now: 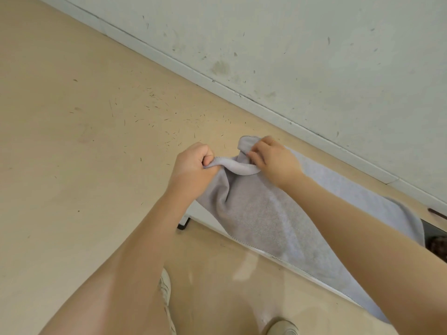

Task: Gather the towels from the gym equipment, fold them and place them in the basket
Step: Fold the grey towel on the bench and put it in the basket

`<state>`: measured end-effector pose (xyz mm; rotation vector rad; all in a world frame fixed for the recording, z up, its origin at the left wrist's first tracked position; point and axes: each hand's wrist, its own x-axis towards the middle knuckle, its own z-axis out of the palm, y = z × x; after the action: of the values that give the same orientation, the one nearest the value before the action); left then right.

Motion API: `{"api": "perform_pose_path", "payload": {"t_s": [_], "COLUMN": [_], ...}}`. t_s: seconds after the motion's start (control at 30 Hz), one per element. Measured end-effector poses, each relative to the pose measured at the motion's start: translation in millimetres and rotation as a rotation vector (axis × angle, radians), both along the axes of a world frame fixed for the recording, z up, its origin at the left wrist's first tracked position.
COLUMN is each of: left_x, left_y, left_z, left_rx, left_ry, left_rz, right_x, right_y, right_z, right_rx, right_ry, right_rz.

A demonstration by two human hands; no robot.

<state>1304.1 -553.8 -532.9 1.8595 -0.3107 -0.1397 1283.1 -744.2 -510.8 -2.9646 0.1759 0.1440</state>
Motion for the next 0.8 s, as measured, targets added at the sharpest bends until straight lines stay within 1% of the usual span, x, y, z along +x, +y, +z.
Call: {"api": "perform_pose_path", "payload": {"t_s": [0.07, 0.1, 0.13, 0.2, 0.3, 0.33, 0.4, 0.43, 0.47, 0.5, 0.53, 0.6, 0.67, 0.7, 0.8], "left_x": [1, 1, 0, 0, 2, 3, 2, 2, 2, 2, 2, -1, -10, -16, -34], "left_y": [1, 1, 0, -1, -1, 0, 1, 0, 0, -1, -1, 0, -6, -13, -35], "left_z": [-1, -1, -1, -1, -2, -4, -3, -1, 2, 8, 14, 30, 47, 56, 82], "left_rx": [-0.005, -0.01, -0.017, -0.019, 0.02, 0.057, 0.133, 0.135, 0.089, -0.005, -0.127, -0.347, -0.501, -0.534, -0.518], "left_ry": [0.027, 0.046, 0.065, 0.085, 0.127, 0.137, 0.146, 0.164, 0.214, 0.283, 0.352, 0.474, 0.541, 0.548, 0.526], "left_rz": [-0.007, -0.037, -0.071, -0.117, -0.189, -0.216, -0.24, -0.229, -0.206, -0.189, -0.189, -0.22, -0.259, -0.274, -0.359], "right_x": [3, 5, 7, 14, 23, 24, 26, 27, 28, 28, 28, 27, 21, 17, -2], "right_y": [-8, -10, -11, -14, -14, -12, -9, -8, -7, -7, -7, -9, -16, -21, -38], "right_z": [-3, -2, 0, 5, 7, 5, 0, -1, 1, 4, 9, 22, 41, 49, 76], "right_rx": [-0.087, -0.064, 0.002, 0.205, 0.492, 0.541, 0.554, 0.554, 0.57, 0.61, 0.689, 0.922, 1.074, 1.096, 1.118], "right_ry": [0.019, 0.031, 0.043, 0.057, 0.054, 0.035, -0.031, -0.058, -0.079, -0.109, -0.153, -0.265, -0.38, -0.418, -0.485], "right_rz": [-0.217, -0.321, -0.409, -0.541, -0.602, -0.593, -0.582, -0.596, -0.625, -0.676, -0.73, -0.813, -0.858, -0.868, -0.851]}}
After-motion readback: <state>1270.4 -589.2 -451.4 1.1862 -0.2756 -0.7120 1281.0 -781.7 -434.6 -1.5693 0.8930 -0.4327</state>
